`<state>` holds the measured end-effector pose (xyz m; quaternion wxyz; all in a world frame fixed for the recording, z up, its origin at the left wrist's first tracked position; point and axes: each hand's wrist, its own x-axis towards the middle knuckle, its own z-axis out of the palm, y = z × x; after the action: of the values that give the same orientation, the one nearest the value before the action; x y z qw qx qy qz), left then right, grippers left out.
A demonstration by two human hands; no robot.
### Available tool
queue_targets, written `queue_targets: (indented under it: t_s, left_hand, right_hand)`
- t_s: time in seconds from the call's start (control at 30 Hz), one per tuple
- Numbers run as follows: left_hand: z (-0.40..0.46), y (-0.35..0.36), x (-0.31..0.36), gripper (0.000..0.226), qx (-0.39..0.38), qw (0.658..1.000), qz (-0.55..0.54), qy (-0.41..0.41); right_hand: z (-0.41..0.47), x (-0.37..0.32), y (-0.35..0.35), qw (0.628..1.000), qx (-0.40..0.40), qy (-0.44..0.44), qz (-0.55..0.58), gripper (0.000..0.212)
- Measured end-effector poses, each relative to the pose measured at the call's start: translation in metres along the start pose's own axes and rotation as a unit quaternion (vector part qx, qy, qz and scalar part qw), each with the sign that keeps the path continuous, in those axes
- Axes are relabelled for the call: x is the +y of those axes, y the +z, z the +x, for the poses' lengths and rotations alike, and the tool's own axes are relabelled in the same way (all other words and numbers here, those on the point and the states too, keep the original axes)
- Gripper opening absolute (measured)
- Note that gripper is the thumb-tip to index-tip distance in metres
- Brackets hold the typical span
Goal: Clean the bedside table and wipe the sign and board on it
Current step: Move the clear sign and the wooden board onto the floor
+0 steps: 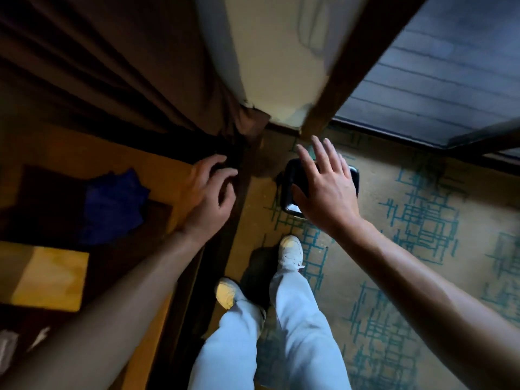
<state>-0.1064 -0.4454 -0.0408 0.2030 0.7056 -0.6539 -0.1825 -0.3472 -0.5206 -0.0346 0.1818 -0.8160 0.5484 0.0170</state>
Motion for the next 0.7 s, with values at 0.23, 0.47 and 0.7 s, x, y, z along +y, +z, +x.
queue_targets:
  t_s: [0.23,0.47,0.7]
  left_hand:
    - [-0.127,-0.112,-0.071,0.021,0.104,0.98,0.102,-0.133]
    - [-0.265,-0.182,-0.125,0.025,0.152,0.945,0.13,-0.257]
    - [-0.394,-0.209,-0.183,0.053,0.139,0.882,0.177,-0.414]
  right_hand:
    - [-0.014,-0.124,-0.022,0.991,-0.005,-0.131,0.011,0.079]
    - [-0.021,-0.252,0.014,0.957,-0.048,-0.285,-0.037,0.076]
    - [-0.028,-0.353,0.078,0.91,-0.111,-0.379,-0.122,0.069]
